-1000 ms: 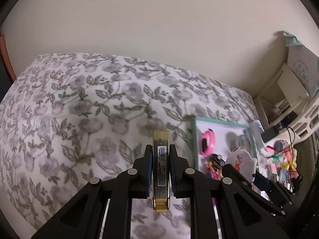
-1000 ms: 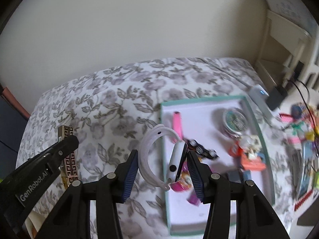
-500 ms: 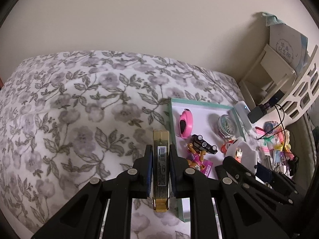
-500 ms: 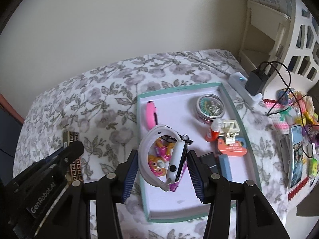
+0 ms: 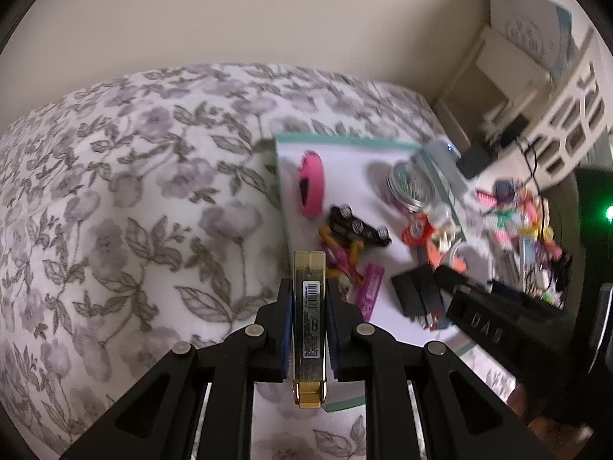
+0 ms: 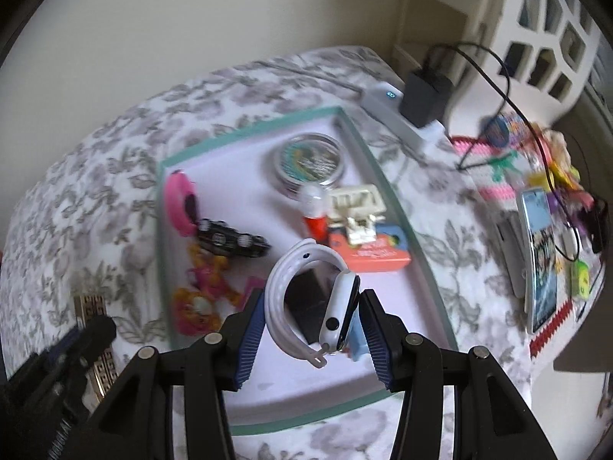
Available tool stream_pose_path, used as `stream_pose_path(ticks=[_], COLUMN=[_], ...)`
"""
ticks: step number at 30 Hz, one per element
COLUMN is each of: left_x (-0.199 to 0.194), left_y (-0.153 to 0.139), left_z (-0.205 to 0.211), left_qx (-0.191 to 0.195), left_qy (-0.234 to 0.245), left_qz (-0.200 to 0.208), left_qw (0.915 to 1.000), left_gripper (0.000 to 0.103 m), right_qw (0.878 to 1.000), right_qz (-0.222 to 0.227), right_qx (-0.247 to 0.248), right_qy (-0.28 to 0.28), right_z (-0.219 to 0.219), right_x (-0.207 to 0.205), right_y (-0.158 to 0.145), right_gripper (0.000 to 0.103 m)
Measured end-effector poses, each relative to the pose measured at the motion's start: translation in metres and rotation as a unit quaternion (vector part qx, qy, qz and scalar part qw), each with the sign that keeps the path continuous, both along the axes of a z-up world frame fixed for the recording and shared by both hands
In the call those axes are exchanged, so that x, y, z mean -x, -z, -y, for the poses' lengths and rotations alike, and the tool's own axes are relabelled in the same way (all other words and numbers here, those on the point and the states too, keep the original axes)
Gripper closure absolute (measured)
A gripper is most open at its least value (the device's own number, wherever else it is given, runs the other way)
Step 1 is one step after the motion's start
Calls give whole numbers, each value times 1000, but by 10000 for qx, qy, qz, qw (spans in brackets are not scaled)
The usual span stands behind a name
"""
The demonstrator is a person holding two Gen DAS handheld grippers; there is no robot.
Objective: Organize rigid objects
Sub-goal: 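Carry the gold clip and white watch over the tray with both grippers, then lower both items into the tray and open both grippers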
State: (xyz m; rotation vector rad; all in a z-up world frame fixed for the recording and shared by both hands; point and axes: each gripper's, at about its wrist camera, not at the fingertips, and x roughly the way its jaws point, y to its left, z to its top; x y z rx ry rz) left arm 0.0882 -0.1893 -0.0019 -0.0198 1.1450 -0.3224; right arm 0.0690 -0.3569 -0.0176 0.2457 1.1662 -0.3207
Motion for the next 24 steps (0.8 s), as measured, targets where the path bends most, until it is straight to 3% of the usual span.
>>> stream_pose_path(ticks=[11,24], left_x=[14,19], left_y=[28,30], left_z=[36,53], left_qx=[-490,-851], left_qy=[519,745], left_qz=[-265,53], left_qw=[9971,9936], left_gripper=[87,86], right_qw=[9980,9947], right_qz=[-185,-615], right_qx=[456,306], right_qy=[400,766], right_z=[28,57], right_x=[5,6], right_y=[7,38], right_gripper=[50,50])
